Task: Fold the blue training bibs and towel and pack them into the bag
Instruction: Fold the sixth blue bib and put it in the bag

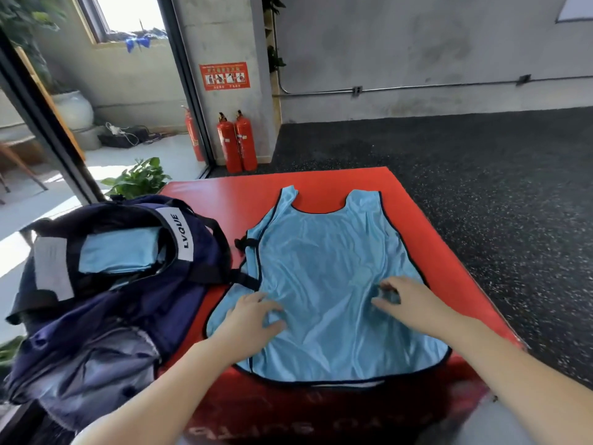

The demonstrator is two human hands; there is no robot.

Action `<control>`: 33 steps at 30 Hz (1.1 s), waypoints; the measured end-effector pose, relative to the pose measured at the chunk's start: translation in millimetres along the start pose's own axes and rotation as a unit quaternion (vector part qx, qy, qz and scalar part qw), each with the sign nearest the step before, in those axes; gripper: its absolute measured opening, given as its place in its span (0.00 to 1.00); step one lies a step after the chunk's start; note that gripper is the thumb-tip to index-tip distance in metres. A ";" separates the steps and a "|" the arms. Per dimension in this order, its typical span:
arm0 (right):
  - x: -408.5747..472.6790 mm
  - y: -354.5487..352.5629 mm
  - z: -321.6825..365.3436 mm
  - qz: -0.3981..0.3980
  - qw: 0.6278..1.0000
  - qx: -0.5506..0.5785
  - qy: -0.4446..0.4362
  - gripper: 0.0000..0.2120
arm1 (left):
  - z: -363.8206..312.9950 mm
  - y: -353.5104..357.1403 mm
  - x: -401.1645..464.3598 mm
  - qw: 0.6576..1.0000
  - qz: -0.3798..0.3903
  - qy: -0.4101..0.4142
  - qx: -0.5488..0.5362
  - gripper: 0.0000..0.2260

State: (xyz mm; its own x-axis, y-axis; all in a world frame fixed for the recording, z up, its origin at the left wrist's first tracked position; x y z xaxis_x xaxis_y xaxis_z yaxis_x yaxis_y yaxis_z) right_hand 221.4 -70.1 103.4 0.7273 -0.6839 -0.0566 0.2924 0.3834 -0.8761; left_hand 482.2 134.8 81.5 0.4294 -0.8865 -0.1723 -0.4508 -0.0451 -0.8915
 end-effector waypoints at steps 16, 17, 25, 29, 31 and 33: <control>74.7 -8.6 -60.5 0.018 0.995 -0.088 0.045 0.39 | -38.5 2.6 53.4 0.997 -0.070 0.024 -0.019 0.28; 80.1 -12.0 -64.7 0.011 0.995 -0.085 0.043 0.40 | -42.6 3.0 57.6 0.997 -0.073 0.023 -0.025 0.28; 91.3 -20.6 -45.6 -0.042 0.997 -0.063 -0.023 0.37 | -64.6 -2.2 61.5 0.993 -0.055 0.074 -0.070 0.25; 76.4 -20.5 6.6 -0.061 0.994 -0.037 -0.088 0.27 | -71.3 -18.2 49.3 0.983 -0.064 0.124 -0.115 0.15; 62.9 -15.9 32.5 -0.061 0.991 -0.005 -0.116 0.21 | -72.0 -22.8 41.1 0.981 -0.057 0.140 -0.124 0.10; 48.1 -5.9 58.1 -0.041 0.987 0.018 -0.155 0.14 | -71.6 -24.1 31.0 0.980 -0.041 0.148 -0.129 0.07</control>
State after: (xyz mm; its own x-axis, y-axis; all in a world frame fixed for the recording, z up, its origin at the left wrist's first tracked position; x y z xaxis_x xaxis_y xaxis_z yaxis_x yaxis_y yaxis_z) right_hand 290.7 -69.2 133.6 0.8534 -0.4937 0.1674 0.3757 0.3597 -0.8541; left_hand 450.3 75.4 127.6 0.2442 -0.9679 0.0588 -0.6232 -0.2031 -0.7552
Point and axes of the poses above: each hand's wrist, its own x-axis towards the middle knuckle, its own y-axis out of the palm, z = x × y, the point moved 9 cm from there along x, towards the middle knuckle, and after that the axes turned 4 degrees about -y, right-handed, at the moved point
